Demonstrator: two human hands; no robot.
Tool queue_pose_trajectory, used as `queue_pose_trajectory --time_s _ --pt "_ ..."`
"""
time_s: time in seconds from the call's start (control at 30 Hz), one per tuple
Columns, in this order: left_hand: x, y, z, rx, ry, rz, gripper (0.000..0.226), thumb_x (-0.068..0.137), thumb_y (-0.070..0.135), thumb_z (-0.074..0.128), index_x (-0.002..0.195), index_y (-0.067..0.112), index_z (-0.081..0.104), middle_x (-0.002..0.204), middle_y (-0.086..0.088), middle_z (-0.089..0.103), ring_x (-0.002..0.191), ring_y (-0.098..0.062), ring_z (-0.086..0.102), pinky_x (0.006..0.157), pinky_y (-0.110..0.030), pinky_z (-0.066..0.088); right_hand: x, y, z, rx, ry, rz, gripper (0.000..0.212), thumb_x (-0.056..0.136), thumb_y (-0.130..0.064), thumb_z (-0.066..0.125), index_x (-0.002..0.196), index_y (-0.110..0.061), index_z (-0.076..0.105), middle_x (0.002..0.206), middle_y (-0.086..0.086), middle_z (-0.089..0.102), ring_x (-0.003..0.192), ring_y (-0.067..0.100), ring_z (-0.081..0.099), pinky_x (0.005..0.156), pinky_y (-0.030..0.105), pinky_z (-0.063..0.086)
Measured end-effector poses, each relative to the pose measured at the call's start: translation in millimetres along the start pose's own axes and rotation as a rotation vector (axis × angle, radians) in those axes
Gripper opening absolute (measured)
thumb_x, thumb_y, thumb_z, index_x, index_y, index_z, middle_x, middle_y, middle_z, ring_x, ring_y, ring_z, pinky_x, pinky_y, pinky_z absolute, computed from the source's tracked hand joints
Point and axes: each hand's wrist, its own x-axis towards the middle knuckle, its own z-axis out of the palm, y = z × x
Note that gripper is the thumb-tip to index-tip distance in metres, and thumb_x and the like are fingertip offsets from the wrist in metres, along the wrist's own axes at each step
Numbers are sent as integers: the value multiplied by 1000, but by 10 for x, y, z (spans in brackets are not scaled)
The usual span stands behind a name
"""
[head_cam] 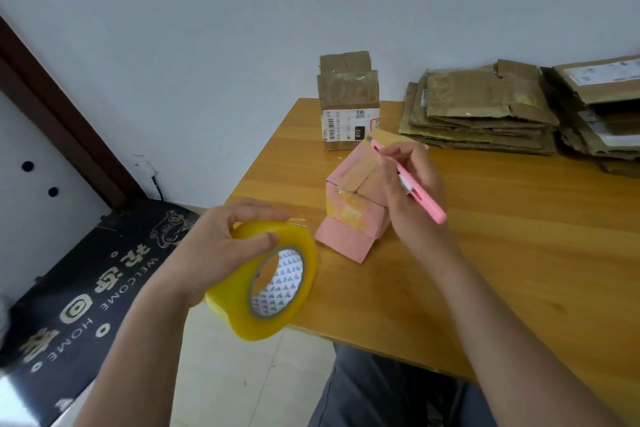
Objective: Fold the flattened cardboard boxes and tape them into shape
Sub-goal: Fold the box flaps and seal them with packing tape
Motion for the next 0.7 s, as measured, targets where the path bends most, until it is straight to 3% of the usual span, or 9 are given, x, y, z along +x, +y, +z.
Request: queue_pose_trajectory --time_s 0.07,0.13,0.23,0.3,0.43,0.53,0.6,0.7 --pt "6 1 42 -21 -1 34 29 86 8 71 97 35 75 101 32 64 93 7 63 69 -16 52 -18 -5 -164 -185 104 -133 5 100 -16 55 104 -14 56 94 -7 56 86 15 55 74 28 47" --pt "31 21 88 -16 -45 65 26 82 17 78 96 39 77 106 28 64 97 2 63 76 -22 53 -69 89 -375 -493 161 -218 8 96 -8 57 104 -8 58 97 -3 56 90 17 51 78 34 46" --pt "86 75 177 26 -103 106 26 77 29 75 100 42 75 113 25 63 102 -1 62 81 -26 51 -215 300 -675 -986 17 19 29 87 -5 62 115 -8 56 113 9 59 105 21 48 83 34 44" --pt "122 124 265 35 -139 131 28 74 34 71 100 42 75 114 24 62 104 -4 62 80 -24 50 -328 395 -825 -1134 -80 173 31 91 -5 54 121 -11 54 119 11 57 110 25 47 81 33 44" --pt "168 218 431 81 -179 155 28 72 38 77 99 44 74 115 28 59 106 -3 59 78 -20 48 -435 473 -993 -1153 -175 270 34 94 -2 46 125 -12 56 118 12 56 109 27 45 84 34 42" --pt "181 295 539 97 -229 154 39 62 52 71 101 51 70 116 30 57 108 -6 58 83 -30 54 -463 475 -1046 -1130 -215 318 39 95 -2 46 131 -15 55 122 10 53 114 25 43 89 31 41" --pt "181 337 609 105 -245 164 36 65 47 70 101 52 69 116 32 56 107 -4 58 83 -31 55 -474 432 -1053 -1097 -228 335 40 95 -3 47 132 -17 55 124 9 52 118 25 41 91 29 38" --pt "173 392 704 105 -254 186 33 68 40 70 100 46 73 114 33 56 105 0 57 79 -25 53 -464 263 -1009 -920 -135 229 23 97 -13 51 115 -19 63 113 5 58 109 18 50 84 22 33"
